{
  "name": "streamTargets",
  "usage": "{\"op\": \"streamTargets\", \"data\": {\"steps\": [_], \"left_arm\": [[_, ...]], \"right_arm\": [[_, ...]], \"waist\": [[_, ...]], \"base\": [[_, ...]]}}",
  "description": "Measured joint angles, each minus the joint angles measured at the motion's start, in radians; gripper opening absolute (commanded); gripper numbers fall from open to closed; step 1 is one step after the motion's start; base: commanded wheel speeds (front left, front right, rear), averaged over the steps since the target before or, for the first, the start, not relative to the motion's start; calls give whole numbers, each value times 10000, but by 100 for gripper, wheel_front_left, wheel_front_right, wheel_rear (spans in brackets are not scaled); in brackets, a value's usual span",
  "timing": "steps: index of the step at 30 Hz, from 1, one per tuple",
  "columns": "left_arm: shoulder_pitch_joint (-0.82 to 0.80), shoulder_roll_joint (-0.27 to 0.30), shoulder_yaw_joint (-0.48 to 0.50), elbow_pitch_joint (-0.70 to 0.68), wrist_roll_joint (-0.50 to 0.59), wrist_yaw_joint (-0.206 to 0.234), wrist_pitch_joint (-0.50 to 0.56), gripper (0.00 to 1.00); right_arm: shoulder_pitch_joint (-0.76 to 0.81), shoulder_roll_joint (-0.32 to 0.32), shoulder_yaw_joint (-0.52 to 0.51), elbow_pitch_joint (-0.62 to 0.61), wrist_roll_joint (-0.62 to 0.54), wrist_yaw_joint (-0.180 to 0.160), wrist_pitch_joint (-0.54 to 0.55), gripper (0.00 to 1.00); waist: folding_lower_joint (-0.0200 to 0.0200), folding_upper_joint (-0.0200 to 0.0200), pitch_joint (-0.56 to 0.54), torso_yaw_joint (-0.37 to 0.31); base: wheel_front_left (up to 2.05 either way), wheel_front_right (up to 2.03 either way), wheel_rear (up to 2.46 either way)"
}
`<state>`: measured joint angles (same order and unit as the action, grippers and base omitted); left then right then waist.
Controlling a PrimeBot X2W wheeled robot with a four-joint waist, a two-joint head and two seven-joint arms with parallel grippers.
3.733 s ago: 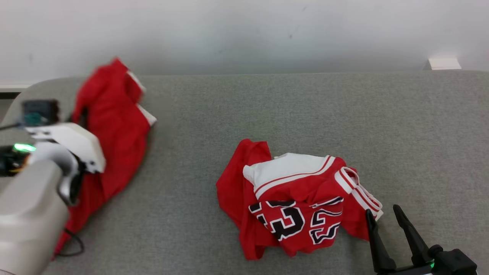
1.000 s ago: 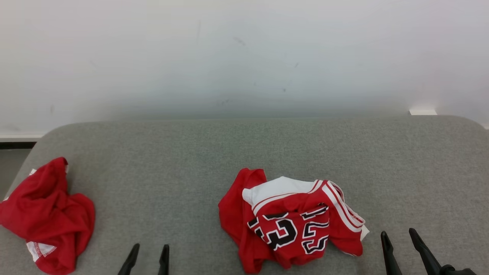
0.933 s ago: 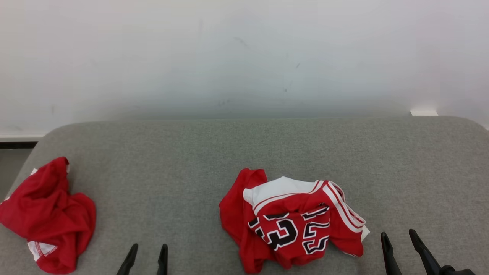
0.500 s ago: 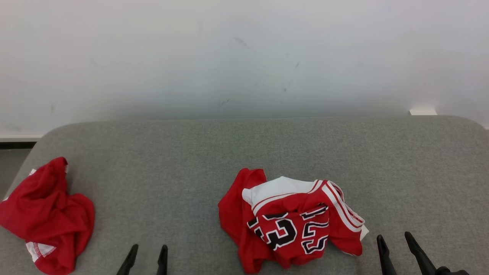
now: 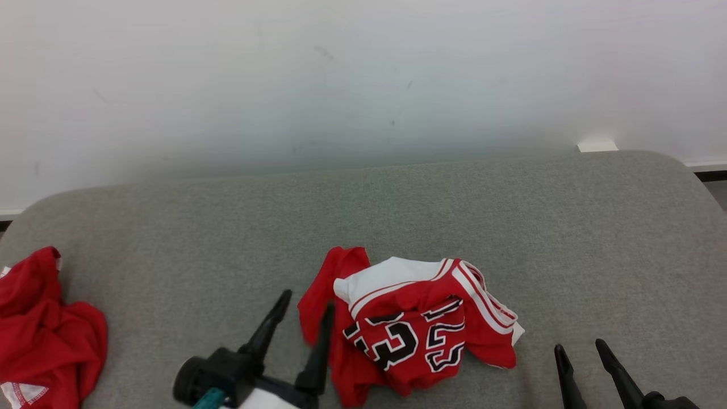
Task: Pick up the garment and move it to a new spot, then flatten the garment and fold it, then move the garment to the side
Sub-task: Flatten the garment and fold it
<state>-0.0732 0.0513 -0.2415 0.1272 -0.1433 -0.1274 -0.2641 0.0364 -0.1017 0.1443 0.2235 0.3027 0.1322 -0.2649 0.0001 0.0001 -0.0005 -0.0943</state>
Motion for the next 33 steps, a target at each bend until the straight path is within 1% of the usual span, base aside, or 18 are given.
{"op": "streamTargets", "data": {"steps": [3,4,5,9,12,18,21,22,23,25,30,33], "left_arm": [[-777,-12,-1047,324,-270,-17,0,100],[-777,-12,-1047,324,-270,-17,0,100],[-1048,-15,-1400,487,-426,-17,0,100],[-2032,-15,-2763,1442,-742,-38,0,100],[-2727,-15,-3379,2197,-1081,-40,0,100],[-3796,-29,-3703,3724,-1338,-36,44,100],[-4176,-21,-3889,4466,-1434,42,217,100],[-4268,-23,-4002,4654,-1582,42,267,90],[-4359,-21,-4142,4849,-1697,38,357,62],[-4482,-29,-4351,5060,-2011,35,378,0],[-4832,-29,-4675,5384,-2539,38,245,0],[-5032,-25,-4493,4738,-2773,276,59,0]], "right_arm": [[-36,2,-4,-23,17,0,0,100],[-36,2,-4,-23,17,0,0,100],[-47,2,6,-25,19,0,0,100],[-115,19,86,-27,29,0,0,100],[-152,29,115,-29,33,0,0,100],[-244,44,107,-52,59,0,0,100],[-333,54,121,-82,61,0,0,100],[-366,63,132,-92,61,0,0,100],[-393,79,136,-92,61,0,0,100],[-443,96,125,-92,65,0,0,100],[-494,167,109,-65,71,0,0,100],[-470,196,63,-25,63,0,0,100]], "waist": [[0,0,70,-173],[0,0,70,-173],[0,0,96,-228],[0,0,192,-466],[0,0,254,-660],[0,0,451,-993],[0,0,587,-1095],[0,0,641,-1128],[0,0,691,-1160],[0,0,787,-1202],[0,0,862,-1173],[0,0,743,-1057]], "base": [[0,0,0],[0,0,0],[0,0,0],[0,0,0],[0,0,0],[0,0,0],[0,0,0],[0,0,0],[0,0,0],[0,0,0],[0,0,0],[0,0,0]]}}
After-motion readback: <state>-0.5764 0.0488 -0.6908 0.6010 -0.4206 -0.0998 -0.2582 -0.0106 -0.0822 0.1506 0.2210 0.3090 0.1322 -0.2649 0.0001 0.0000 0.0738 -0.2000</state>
